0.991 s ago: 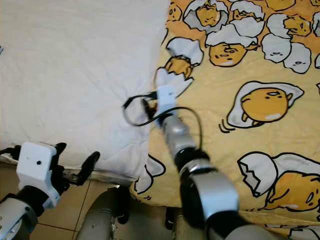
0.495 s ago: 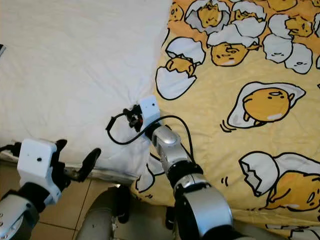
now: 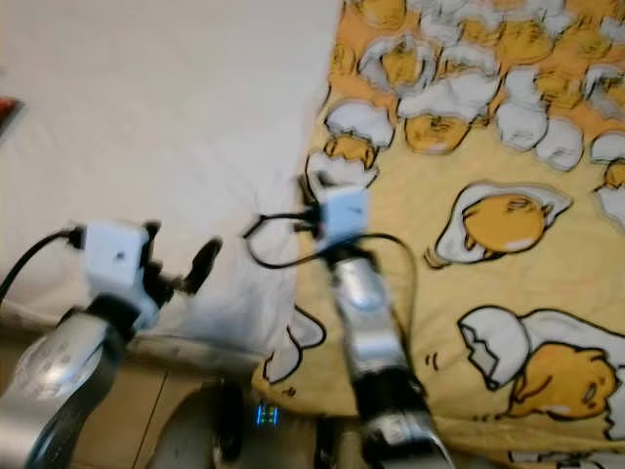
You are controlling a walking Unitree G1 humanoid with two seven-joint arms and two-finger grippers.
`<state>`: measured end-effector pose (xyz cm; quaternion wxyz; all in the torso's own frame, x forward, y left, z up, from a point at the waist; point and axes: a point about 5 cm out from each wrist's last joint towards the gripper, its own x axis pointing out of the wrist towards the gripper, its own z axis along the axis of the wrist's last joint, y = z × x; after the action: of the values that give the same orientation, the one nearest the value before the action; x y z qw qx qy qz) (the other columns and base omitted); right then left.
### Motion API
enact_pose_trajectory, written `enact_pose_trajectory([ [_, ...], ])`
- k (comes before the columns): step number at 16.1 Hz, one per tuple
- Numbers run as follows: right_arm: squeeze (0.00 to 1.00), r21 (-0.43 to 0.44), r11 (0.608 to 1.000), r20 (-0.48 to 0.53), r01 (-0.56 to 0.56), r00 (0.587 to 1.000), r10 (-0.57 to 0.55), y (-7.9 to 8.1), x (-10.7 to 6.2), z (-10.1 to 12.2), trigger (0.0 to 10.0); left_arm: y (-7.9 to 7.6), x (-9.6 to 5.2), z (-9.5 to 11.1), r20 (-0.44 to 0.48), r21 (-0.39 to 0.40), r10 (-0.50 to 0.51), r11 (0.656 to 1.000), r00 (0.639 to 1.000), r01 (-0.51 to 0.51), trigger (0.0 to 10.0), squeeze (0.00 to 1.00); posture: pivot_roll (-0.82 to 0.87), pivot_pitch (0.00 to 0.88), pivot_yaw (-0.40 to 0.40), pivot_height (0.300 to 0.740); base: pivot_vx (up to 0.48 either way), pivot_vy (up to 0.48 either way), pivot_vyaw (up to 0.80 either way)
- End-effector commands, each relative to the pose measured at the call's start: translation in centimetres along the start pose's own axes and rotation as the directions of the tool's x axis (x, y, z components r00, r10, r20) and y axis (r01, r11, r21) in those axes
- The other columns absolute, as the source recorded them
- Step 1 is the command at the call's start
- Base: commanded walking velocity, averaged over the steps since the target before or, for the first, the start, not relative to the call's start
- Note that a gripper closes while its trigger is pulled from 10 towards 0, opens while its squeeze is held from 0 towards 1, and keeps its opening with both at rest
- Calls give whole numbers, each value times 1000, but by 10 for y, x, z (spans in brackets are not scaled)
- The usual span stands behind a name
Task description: Clean up the room
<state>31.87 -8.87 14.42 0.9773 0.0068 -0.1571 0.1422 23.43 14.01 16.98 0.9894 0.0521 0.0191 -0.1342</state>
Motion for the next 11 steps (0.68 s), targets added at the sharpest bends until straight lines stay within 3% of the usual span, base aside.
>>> enact_pose_trajectory([
  [1,0,-39,996,17,77,997,-76,-15,-9,6,10000,-2,8,-8,-4,9,-7,1000,1000,7,10000,0,134,7,-57,710,0,0,0],
  [4,0,-92,967,-11,236,971,-238,-46,-49,8,10000,7,26,-22,-21,14,51,999,998,-51,10000,0,65,0,-39,710,0,0,0],
  [6,0,-63,968,-97,245,963,-250,-48,-89,2,10000,12,26,-37,-42,10,62,998,997,-61,10000,0,38,0,-30,710,0,0,0],
  [8,0,-57,960,-156,274,948,-279,-47,-101,-4,10000,11,28,-41,-40,15,46,999,998,-46,10000,0,28,0,-21,710,0,0,0],
  [11,0,-48,960,-189,277,941,-281,-45,-90,-12,10000,7,37,-36,0,40,10,999,1000,-10,10000,0,20,0,-3,710,0,0,0],
])
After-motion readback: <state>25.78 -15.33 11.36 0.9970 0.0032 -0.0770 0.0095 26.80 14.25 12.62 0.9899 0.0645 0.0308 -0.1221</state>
